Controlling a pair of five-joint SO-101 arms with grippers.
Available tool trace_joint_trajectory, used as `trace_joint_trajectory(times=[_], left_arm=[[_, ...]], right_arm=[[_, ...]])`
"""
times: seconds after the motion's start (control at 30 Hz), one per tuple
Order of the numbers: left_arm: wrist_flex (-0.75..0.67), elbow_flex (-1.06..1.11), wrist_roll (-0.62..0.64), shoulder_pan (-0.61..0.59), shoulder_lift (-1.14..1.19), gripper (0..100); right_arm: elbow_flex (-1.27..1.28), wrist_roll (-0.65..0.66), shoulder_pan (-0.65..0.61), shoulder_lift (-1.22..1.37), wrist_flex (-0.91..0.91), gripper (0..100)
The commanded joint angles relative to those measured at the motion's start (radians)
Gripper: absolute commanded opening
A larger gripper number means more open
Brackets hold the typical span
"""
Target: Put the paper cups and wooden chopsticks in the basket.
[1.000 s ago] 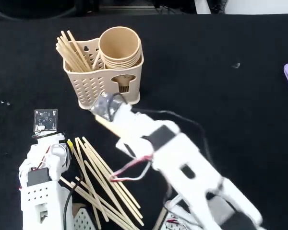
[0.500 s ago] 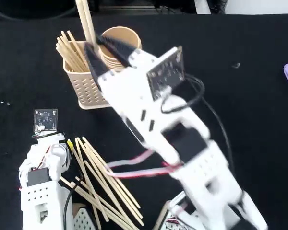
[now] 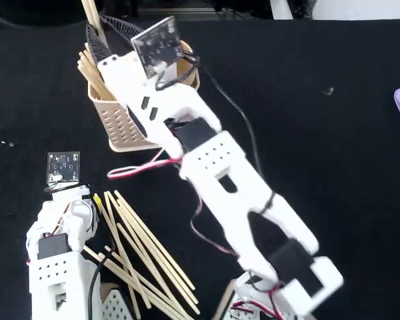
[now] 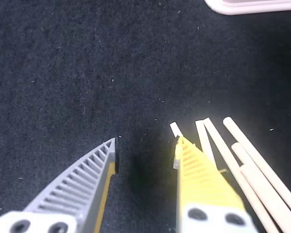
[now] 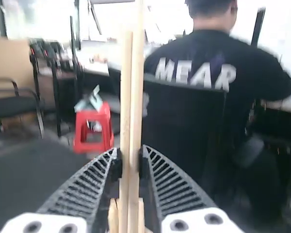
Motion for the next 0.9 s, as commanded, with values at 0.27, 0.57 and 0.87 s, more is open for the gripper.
trace_joint_trajectory(times=[0.27, 0.57, 0.87], left_arm=[[-0.018, -0.015, 0.006, -0.002, -0.011, 20], [-0.018, -0.015, 0.006, -0.002, -0.011, 20], [-0.018, -0.015, 0.006, -0.002, -0.011, 20]], right_arm=[[0.028, -0.009, 0.021, -0.071, 0.224, 15.9], [0.042, -0.009, 0.020, -0.358, 0.531, 14.9], [0.460, -0.008, -0.157, -0.677, 0.974, 9.3]])
